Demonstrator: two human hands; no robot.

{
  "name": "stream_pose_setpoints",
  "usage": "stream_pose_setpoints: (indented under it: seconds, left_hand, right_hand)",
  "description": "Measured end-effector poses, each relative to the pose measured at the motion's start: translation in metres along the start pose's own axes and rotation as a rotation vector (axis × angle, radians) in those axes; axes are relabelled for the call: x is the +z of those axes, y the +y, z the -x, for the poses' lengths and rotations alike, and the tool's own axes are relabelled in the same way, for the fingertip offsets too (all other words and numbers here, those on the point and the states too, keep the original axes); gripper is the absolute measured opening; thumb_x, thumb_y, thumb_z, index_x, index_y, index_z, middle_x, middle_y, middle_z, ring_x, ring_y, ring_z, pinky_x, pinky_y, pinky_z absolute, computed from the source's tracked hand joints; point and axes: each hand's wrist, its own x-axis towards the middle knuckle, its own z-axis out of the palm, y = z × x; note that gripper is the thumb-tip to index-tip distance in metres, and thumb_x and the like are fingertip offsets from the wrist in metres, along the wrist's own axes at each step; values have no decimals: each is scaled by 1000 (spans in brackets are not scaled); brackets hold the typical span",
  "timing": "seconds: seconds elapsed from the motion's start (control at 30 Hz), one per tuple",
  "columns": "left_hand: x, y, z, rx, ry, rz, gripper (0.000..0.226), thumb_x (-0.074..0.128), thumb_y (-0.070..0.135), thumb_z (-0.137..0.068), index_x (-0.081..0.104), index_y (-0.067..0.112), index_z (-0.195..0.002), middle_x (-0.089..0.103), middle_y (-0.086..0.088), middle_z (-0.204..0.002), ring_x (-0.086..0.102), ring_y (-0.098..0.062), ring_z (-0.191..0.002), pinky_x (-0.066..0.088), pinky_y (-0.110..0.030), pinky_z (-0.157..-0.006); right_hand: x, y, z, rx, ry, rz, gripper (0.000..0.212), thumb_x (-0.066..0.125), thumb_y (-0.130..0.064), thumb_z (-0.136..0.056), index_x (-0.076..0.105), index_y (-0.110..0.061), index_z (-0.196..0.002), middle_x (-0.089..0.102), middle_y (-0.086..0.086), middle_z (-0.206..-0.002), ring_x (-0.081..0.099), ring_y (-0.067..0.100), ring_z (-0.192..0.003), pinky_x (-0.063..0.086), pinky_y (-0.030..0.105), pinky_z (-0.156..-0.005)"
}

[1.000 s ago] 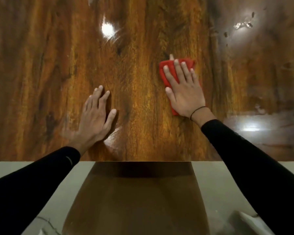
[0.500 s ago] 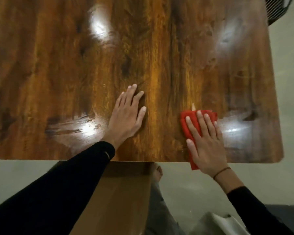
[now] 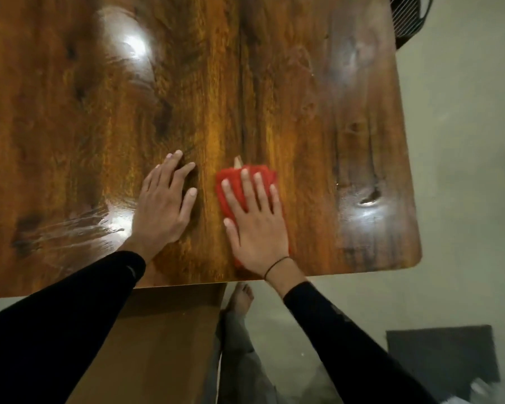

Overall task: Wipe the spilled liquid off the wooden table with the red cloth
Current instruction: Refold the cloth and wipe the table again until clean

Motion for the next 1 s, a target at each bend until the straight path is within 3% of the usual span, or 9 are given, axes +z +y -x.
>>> stream_pose_setpoints:
  seconds: [0.17,0.33,0.43,0.5,0.6,0.7,0.83,0.9,1.0]
  left_hand:
    - [4,-4,-2,13,0,-12,64,24,55,-116,36,19,-168,20,-7,-182,12,-22,-171,5,-42,-138]
    - [5,-5,-1,49,11,-9,67,25,55,-115,37,14,-167,13,10,-178,5,-13,-168,-4,-30,-137]
    - [6,-6,-2,55,10,-9,69,25,56,-114,37,12,-167,13,8,-178,5,-14,-168,-6,-28,-136]
    - [6,-3,-4,47,-4,4,69,27,55,-114,37,11,-167,19,-4,-182,7,-17,-169,-3,-33,-137]
    - [4,8,0,30,-29,9,70,31,50,-112,39,5,-166,24,-19,-180,19,-33,-169,12,-52,-137]
    - [0,14,0,69,-72,-27,73,30,51,-111,39,2,-165,23,-21,-180,21,-38,-168,16,-57,-136]
    - [14,65,-20,160,-123,-16,75,33,56,-110,41,4,-165,24,-20,-180,22,-37,-168,22,-63,-134]
    - [30,107,-46,185,-113,4,72,34,54,-112,39,8,-166,23,-16,-181,19,-32,-169,15,-54,-137]
    - [46,157,-99,125,-60,30,64,34,51,-116,35,14,-168,22,-11,-182,16,-26,-171,-5,-30,-137]
  right_hand:
    - [2,39,68,19,-16,3,71,25,-56,-118,10,-33,-183,-4,6,-191,-2,33,-177,11,64,-140]
    - [-31,135,116,367,-9,37,71,27,-51,-117,9,-31,-183,-2,4,-191,-2,29,-178,11,67,-140]
    - [-53,176,104,595,1,-3,74,23,-53,-114,12,-28,-183,1,7,-191,-1,31,-177,9,66,-140]
    - [-59,192,83,684,13,1,75,21,-52,-114,8,-27,-183,-1,9,-191,0,35,-177,10,65,-140]
    - [-63,209,41,729,44,-18,75,19,-52,-115,2,-27,-183,-4,11,-191,-1,39,-176,9,65,-140]
    - [-65,215,0,596,48,-7,76,18,-53,-113,3,-27,-183,-3,11,-191,-1,38,-177,6,63,-141]
    - [-60,212,-9,218,9,45,72,23,-52,-118,6,-29,-183,-2,9,-191,-1,35,-177,8,62,-141]
    - [-56,212,14,51,-40,46,72,23,-55,-118,5,-30,-183,-5,8,-191,-4,34,-177,9,65,-141]
    - [-49,220,73,-97,-125,57,70,19,-59,-119,9,-32,-183,-1,7,-191,0,36,-177,10,67,-139]
